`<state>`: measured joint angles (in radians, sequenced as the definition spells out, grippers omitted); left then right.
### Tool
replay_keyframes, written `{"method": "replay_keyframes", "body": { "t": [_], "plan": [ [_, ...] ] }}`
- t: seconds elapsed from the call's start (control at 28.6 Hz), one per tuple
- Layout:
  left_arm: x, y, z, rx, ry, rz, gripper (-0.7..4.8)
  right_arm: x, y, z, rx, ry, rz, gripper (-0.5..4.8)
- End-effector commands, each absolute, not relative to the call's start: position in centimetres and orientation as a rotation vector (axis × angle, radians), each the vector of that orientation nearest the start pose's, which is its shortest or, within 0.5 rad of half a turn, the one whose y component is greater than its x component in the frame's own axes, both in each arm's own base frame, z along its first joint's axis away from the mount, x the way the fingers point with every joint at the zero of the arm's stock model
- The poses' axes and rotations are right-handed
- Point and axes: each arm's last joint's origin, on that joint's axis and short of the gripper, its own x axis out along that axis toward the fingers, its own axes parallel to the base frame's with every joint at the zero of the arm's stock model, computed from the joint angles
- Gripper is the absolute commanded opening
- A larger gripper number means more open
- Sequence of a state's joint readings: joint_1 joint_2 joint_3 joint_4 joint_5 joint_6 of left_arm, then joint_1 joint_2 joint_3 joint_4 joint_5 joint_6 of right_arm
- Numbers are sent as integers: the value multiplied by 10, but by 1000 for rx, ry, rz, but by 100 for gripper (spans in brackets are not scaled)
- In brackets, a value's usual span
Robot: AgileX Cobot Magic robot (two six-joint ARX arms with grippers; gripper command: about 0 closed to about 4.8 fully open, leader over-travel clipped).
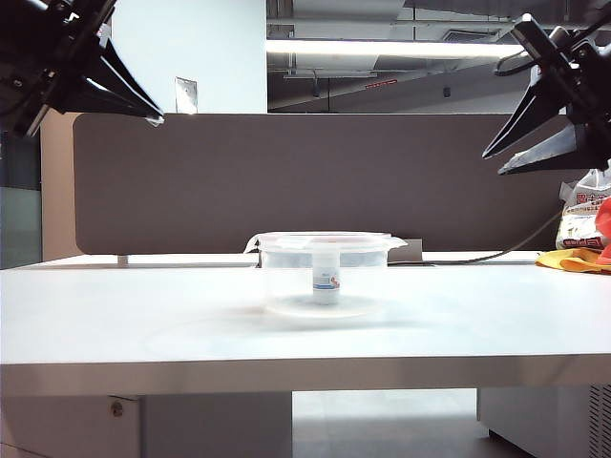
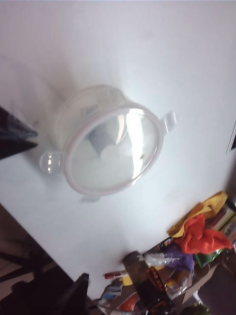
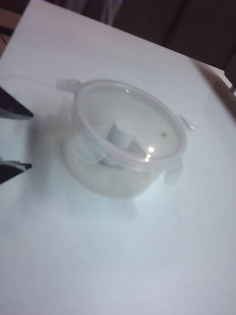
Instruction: Remove the lid of the round box, pick up the small white medicine bottle inside, and place it on the table.
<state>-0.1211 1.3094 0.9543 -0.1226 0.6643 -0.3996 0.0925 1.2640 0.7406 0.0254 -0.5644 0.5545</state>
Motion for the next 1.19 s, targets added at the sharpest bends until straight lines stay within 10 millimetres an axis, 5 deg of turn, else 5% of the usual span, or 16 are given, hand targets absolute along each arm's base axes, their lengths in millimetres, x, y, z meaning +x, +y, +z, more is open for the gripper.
{"method": "replay_keyframes", "body": {
  "t": [0.04, 0.46, 0.6, 0.84, 1.19],
  "plan": [
    [277, -54, 294, -446, 653, -691, -6, 263, 43, 243, 661, 664, 531, 108],
    [274, -87, 329, -272, 649, -732, -6, 292, 55, 236, 713, 763, 600, 140],
    [283, -89, 318, -294, 703, -722, -5, 305, 57, 218, 781, 853, 593, 323],
    [300, -95, 293, -334, 806, -766, 37, 316, 64, 194, 802, 907, 623, 328],
    [326, -102, 257, -413, 892, -769, 122, 326, 73, 188, 843, 882, 647, 299]
  ]
}}
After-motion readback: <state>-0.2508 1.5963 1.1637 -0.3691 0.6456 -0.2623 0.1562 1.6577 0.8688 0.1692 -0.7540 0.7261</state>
